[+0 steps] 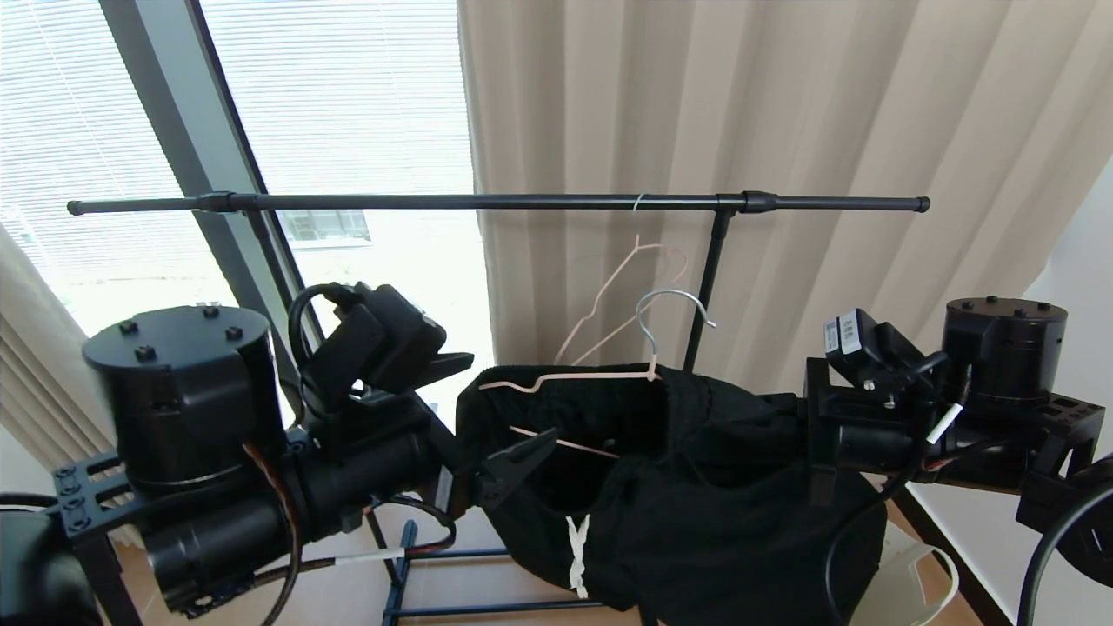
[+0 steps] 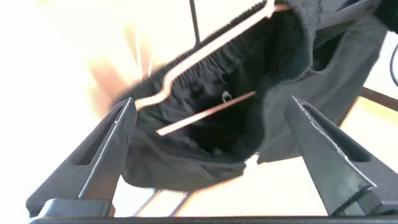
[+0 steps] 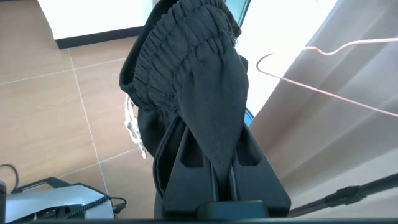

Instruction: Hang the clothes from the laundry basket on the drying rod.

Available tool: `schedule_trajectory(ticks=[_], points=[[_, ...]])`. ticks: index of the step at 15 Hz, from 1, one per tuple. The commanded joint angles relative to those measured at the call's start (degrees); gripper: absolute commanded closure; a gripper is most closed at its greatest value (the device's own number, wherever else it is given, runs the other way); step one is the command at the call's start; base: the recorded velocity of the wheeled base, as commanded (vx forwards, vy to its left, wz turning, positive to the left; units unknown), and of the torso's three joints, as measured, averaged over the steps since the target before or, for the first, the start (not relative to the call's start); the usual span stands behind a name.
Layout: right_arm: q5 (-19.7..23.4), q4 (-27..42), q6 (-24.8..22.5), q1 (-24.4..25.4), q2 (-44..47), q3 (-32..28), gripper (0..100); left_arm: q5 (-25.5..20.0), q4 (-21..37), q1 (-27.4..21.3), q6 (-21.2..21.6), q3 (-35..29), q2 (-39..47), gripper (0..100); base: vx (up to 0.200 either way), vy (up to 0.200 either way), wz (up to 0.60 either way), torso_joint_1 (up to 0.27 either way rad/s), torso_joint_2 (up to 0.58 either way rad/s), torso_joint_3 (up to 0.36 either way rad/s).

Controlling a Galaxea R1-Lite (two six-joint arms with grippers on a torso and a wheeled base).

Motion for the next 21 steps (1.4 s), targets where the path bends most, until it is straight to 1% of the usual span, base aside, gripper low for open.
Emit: schedule_trajectory(ticks=[1, 3, 5, 6, 7, 8, 9, 10, 11, 12, 13, 14, 16, 17, 18, 20, 21], points=[[1.81, 0.02, -0.03, -0.74, -0.21, 0.3, 100, -10.85, 0.85, 10.09, 2.47, 0.07, -1.72, 0, 0.0, 0.0, 0.0, 0.0, 0.0, 0.0], [4.27, 0.02, -0.03, -1.18, -0.56, 0.57, 100, -22.71, 3.49, 17.83, 4.4, -2.04, -0.49, 0, 0.0, 0.0, 0.0, 0.0, 0.0, 0.0], [5.59, 0.02, -0.03, -1.36, -0.47, 0.74, 100, -33.88, 5.69, 22.92, 5.81, -3.89, 0.04, 0, 0.0, 0.0, 0.0, 0.0, 0.0, 0.0], [6.56, 0.02, -0.03, -1.8, -0.47, 0.66, 100, -39.15, 6.3, 25.47, 7.74, -4.33, 0.92, 0, 0.0, 0.0, 0.0, 0.0, 0.0, 0.0], [7.79, 0.02, -0.03, -2.06, -0.47, 0.66, 100, -42.14, 6.83, 27.93, 10.91, -4.85, 2.67, 0, 0.0, 0.0, 0.0, 0.0, 0.0, 0.0], [7.79, 0.02, -0.03, -2.06, -0.47, 0.66, 100, -42.14, 6.83, 27.93, 10.91, -4.85, 2.67, 0, 0.0, 0.0, 0.0, 0.0, 0.0, 0.0], [9.72, 0.02, -0.03, -3.03, -0.74, 0.66, 100, -44.95, 8.23, 31.01, 18.73, -4.94, 6.45, 0, 0.0, 0.0, 0.0, 0.0, 0.0, 0.0], [10.51, 0.02, -0.03, -3.2, -0.83, 0.66, 100, -45.48, 10.87, 31.8, 25.15, -4.94, 7.68, 0, 0.0, 0.0, 0.0, 0.0, 0.0, 0.0], [10.69, 0.02, -0.03, -3.29, -0.83, 0.66, 100, -46.53, 13.68, 31.71, 29.89, -5.03, 7.77, 0, 0.0, 0.0, 0.0, 0.0, 0.0, 0.0], [10.69, 0.02, -0.03, -3.29, -0.83, 0.66, 100, -47.32, 16.06, 31.36, 33.76, -5.29, 7.77, 0, 0.0, 0.0, 0.0, 0.0, 0.0, 0.0], [10.78, 0.02, -0.03, -3.38, -0.83, 0.66, 100, -47.32, 17.11, 31.19, 35.43, -5.56, 7.86, 0, 0.0, 0.0, 0.0, 0.0, 0.0, 0.0], [10.78, 0.02, -0.03, -3.47, -1.09, 0.74, 100, -47.32, 20.28, 31.1, 39.47, -6.7, 8.04, 0, 0.0, 0.0, 0.0, 0.0, 0.0, 0.0], [11.04, 0.02, -0.03, -3.47, -1.18, 0.92, 100, -47.06, 22.21, 29.78, 39.56, -8.46, 8.56, 0, 0.0, 0.0, 0.0, 0.0, 0.0, 0.0], [12.01, 0.02, -0.12, -3.47, -1.27, 1.18, 100, -46.27, 22.12, 29.16, 39.47, -8.81, 9.44, 0, 0.0, 0.0, 0.0, 0.0, 0.0, 0.0], [13.76, 0.11, -0.12, -3.38, -1.97, 1.45, 100, -41.96, 22.12, 27.85, 39.47, -9.78, 10.06, 0, 0.0, 0.0, 0.0, 0.0, 0.0, 0.0], [14.91, 0.02, -0.12, -3.47, -2.85, 1.97, 100, -38.62, 22.12, 26.44, 39.3, -10.92, 10.94, 0, 0.0, 0.0, 0.0, 0.0, 0.0, 0.0], [14.99, 0.02, -0.21, -3.38, -3.11, 2.33, 100, -38.18, 22.12, 25.12, 39.12, -11.53, 11.46, 0, 0.0, 0.0, 0.0, 0.0, 0.0, 0.0]])
